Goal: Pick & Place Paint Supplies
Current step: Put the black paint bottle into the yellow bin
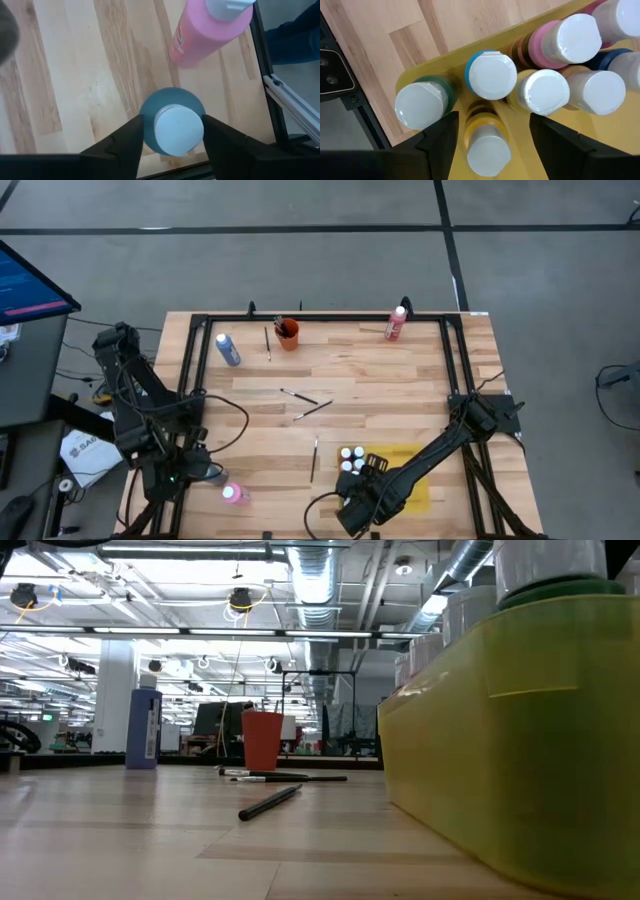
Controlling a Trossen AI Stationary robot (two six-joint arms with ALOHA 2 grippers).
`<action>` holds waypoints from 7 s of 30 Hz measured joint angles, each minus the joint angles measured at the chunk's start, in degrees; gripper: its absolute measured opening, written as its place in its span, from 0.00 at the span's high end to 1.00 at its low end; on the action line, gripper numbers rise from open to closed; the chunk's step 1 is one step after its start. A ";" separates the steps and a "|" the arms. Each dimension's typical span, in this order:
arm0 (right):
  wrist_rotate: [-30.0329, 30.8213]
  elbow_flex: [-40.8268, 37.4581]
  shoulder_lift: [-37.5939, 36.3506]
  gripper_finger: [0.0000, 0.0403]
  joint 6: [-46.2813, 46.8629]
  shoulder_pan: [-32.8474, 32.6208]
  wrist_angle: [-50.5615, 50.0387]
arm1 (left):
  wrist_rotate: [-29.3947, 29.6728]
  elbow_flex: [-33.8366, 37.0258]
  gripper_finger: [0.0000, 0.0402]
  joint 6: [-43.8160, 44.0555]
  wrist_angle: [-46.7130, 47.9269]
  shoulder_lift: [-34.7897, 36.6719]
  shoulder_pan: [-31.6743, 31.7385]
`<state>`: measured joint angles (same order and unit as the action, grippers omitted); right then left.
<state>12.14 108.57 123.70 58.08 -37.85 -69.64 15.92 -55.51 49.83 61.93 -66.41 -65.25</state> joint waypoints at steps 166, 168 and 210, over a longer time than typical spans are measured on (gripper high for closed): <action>38.88 -31.24 -39.12 0.58 -2.14 -2.24 19.20 | 11.28 -7.26 0.55 -48.53 -31.74 20.65 47.67; 40.42 -33.21 -39.10 0.58 1.50 -4.16 18.92 | 11.28 -7.26 0.55 -48.53 -31.74 20.65 47.67; 50.07 -53.24 -27.87 0.58 25.74 -14.23 34.52 | 16.47 -7.23 0.55 -48.50 -32.03 20.59 47.67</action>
<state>62.21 55.33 95.83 83.82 -52.07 -35.12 32.39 -62.74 1.32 29.90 -45.82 -17.58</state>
